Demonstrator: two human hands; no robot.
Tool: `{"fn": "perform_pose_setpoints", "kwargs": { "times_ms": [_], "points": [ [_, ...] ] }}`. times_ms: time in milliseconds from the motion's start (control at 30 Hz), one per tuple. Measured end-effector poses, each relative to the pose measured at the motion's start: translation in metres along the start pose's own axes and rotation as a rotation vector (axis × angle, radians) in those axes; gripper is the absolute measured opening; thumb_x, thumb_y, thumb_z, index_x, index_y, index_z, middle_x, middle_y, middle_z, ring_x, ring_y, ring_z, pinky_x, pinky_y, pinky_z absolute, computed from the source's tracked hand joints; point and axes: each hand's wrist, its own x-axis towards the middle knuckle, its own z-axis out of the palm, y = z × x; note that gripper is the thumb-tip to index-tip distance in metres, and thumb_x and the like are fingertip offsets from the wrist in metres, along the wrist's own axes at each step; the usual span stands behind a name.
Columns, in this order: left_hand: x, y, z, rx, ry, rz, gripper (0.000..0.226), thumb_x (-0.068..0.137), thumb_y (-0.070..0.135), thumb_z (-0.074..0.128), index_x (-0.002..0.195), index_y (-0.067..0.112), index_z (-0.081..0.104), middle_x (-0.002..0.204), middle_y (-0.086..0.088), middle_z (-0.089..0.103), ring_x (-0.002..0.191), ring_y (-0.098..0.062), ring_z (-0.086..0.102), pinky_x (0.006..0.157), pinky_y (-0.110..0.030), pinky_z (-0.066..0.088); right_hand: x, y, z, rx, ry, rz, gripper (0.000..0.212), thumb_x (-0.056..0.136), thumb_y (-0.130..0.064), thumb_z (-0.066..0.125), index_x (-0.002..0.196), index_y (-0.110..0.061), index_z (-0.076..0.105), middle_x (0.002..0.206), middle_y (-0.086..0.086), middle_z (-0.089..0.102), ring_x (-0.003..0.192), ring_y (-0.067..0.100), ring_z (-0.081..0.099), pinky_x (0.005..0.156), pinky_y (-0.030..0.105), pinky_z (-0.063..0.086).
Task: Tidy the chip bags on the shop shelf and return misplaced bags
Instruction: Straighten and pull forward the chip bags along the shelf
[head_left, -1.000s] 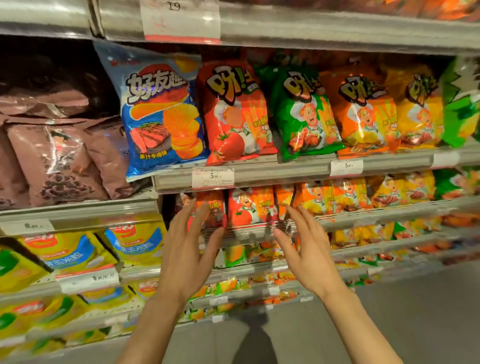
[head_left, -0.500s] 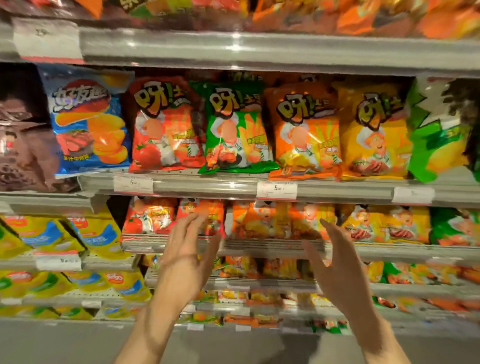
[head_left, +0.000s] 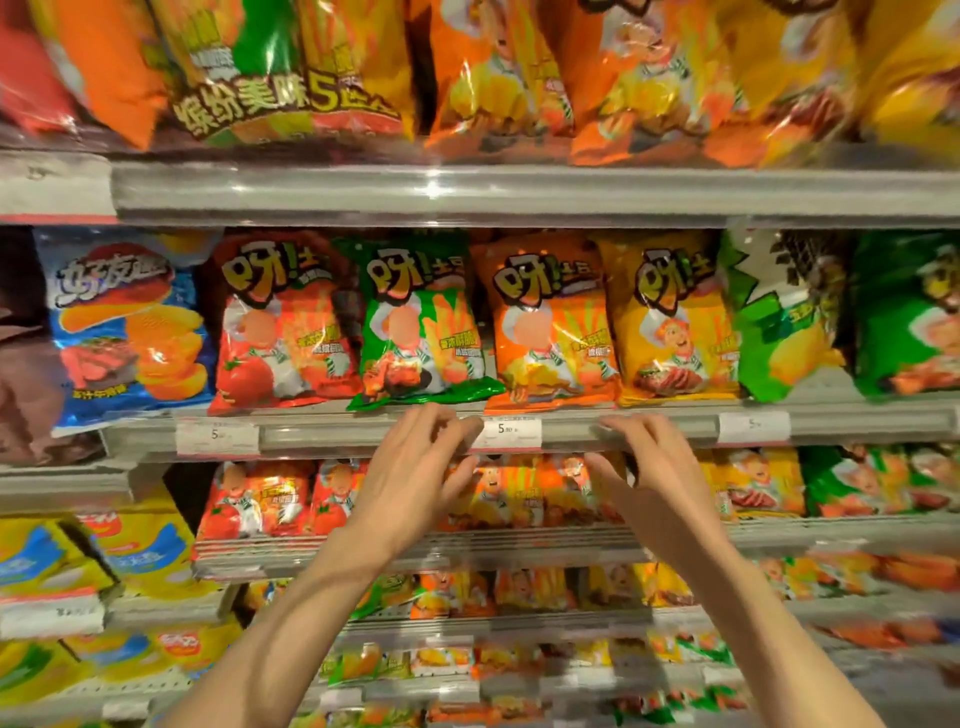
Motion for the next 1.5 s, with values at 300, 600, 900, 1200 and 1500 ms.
{"fn": "perform_pose_setpoints", "kwargs": {
  "times_ms": [300,600,900,1200,1500],
  "points": [
    [0.015,-0.015,0.009,-0.003,-0.007,0.058,0.042,0.094,0.043,0.046,0.124,0.020,0.062,0.099,-0.002,0.054,0.092,-0.022,0.052,0.066,-0.033,0.045,0.028,-0.022,0.041,0.012,0.008,-0.219,0.035,0.088,-0.023,0.072,0.121,-0.017,0.064,0.104,-0.002,0.054,0.098,0.019,0.056,0.073,0.032,0.051],
    [0.016,-0.019,0.008,-0.178,-0.020,-0.001,0.038,0.091,0.034,0.063,0.125,0.018,0.065,0.100,0.005,0.054,0.094,-0.013,0.048,0.075,-0.030,0.045,0.032,-0.029,0.016,0.201,-0.039,-0.039,0.033,0.095,-0.035,0.062,0.127,-0.028,0.059,0.111,-0.015,0.051,0.099,0.004,0.055,0.086,0.028,0.049],
    [0.021,-0.021,0.002,-0.228,-0.059,-0.005,0.035,0.094,0.033,0.063,0.127,0.022,0.063,0.103,0.009,0.054,0.098,-0.008,0.047,0.079,-0.025,0.042,0.110,-0.095,-0.022,0.282,-0.114,-0.132,0.036,0.095,-0.040,0.062,0.127,-0.024,0.054,0.115,-0.002,0.064,0.104,0.013,0.063,0.090,0.035,0.054],
    [0.022,-0.021,-0.004,-0.250,-0.078,-0.005,0.037,0.095,0.034,0.061,0.129,0.022,0.061,0.107,0.009,0.053,0.102,-0.006,0.046,0.083,-0.022,0.038,0.173,-0.154,0.007,0.392,-0.439,0.093,0.085,0.097,-0.037,0.063,0.159,-0.012,0.011,0.153,0.011,0.042,0.135,0.025,0.045,0.094,0.026,0.038],
    [0.023,-0.021,-0.004,-0.261,-0.084,-0.017,0.037,0.094,0.035,0.058,0.129,0.022,0.060,0.108,0.009,0.052,0.104,-0.006,0.043,0.083,-0.019,0.031,0.172,-0.158,0.013,0.568,-0.210,0.129,0.084,0.088,-0.029,0.076,0.153,-0.013,0.025,0.135,0.007,0.051,0.120,0.026,0.054,0.090,0.033,0.047]
  ]
}}
